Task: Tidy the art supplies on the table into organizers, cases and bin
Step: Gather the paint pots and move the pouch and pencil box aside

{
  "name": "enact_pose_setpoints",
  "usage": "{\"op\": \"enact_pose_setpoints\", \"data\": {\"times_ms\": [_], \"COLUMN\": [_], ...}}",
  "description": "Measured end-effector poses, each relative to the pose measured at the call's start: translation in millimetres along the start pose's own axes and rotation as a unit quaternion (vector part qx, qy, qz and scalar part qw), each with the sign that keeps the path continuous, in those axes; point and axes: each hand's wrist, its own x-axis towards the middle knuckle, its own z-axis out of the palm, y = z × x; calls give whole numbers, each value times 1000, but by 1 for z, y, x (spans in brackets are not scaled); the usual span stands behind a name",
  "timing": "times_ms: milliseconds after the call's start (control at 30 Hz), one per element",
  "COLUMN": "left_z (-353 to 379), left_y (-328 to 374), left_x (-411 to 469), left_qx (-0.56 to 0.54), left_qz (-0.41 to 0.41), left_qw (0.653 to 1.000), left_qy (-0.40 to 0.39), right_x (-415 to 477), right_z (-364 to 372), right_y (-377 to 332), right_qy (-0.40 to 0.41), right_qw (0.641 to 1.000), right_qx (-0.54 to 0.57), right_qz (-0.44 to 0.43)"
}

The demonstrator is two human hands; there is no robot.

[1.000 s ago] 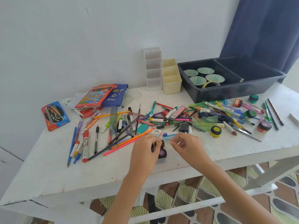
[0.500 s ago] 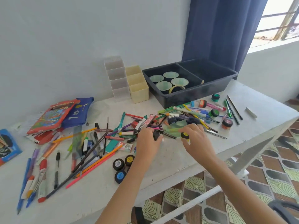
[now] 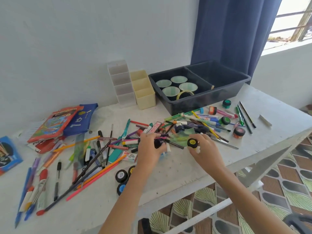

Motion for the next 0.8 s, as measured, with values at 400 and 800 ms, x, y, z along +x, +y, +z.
{"op": "enact_pose_setpoints", "data": {"times_ms": [400,800], "left_z": [-42,-26], "left_y": [-24,-41], "left_x": [-52,-86], "left_qx": [-208,2], "left_qz": [-72,18], "left_qw": [975,999], "left_qy": [8,31], "right_x": [-21,-31], "right_z": [20,46], "right_y": [-54,-55], "right_qy": [-43,-115], "right_qw": [973,972], "right_qx": [165,105], "right_qz": [-154,-177]}}
